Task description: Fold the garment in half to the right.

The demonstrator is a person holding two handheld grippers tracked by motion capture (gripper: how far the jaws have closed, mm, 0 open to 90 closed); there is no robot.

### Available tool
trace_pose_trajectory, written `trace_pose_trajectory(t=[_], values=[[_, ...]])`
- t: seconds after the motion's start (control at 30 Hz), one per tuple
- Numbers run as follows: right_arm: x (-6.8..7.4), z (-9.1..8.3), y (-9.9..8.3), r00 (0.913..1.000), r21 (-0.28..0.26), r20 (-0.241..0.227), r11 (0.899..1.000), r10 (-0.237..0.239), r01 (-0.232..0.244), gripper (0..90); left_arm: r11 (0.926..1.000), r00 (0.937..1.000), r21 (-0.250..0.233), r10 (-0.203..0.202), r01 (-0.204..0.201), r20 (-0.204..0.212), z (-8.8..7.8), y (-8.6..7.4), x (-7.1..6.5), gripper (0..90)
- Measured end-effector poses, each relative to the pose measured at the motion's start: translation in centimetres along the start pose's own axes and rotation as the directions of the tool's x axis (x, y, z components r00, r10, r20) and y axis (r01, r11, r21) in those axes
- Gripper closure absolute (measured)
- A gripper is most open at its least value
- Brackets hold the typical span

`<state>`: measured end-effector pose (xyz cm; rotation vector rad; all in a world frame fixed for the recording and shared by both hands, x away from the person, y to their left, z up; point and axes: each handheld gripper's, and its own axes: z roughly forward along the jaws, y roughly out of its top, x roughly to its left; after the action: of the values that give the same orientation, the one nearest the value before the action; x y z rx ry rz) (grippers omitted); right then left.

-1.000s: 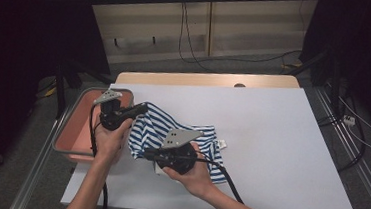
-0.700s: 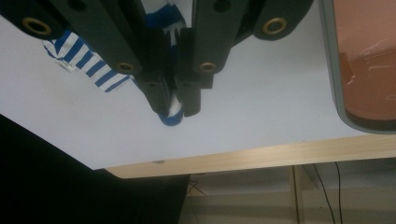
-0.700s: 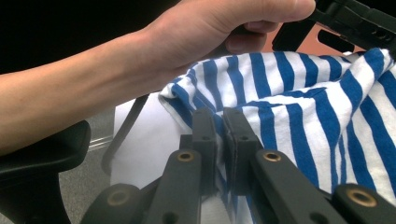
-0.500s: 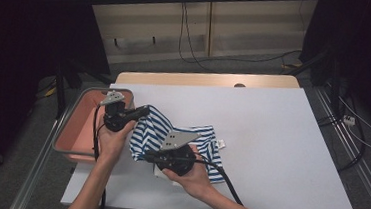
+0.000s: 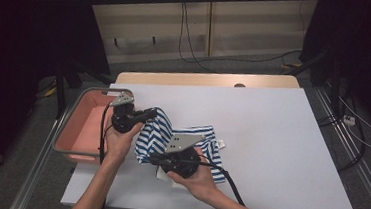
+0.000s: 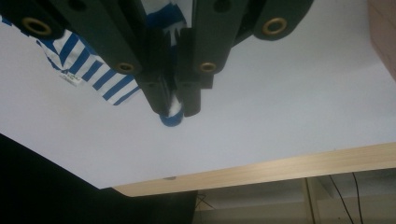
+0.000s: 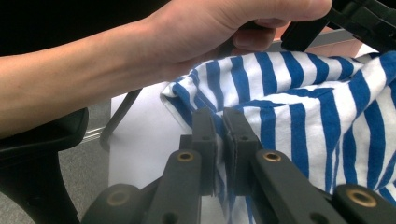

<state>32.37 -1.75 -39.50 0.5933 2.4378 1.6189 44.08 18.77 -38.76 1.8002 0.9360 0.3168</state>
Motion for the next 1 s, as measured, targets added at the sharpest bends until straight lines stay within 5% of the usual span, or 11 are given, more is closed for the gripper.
trace_pose_trajectory(t=[1.0], values=[[-1.3, -3.7, -2.1, 0.9986, 0.006, 0.042, 0.999, 0.033, -0.033, 84.6, 0.9991, 0.9975, 0.041, 0.008, -0.011, 0.070, 3.9, 1.0, -3.0, 86.0]])
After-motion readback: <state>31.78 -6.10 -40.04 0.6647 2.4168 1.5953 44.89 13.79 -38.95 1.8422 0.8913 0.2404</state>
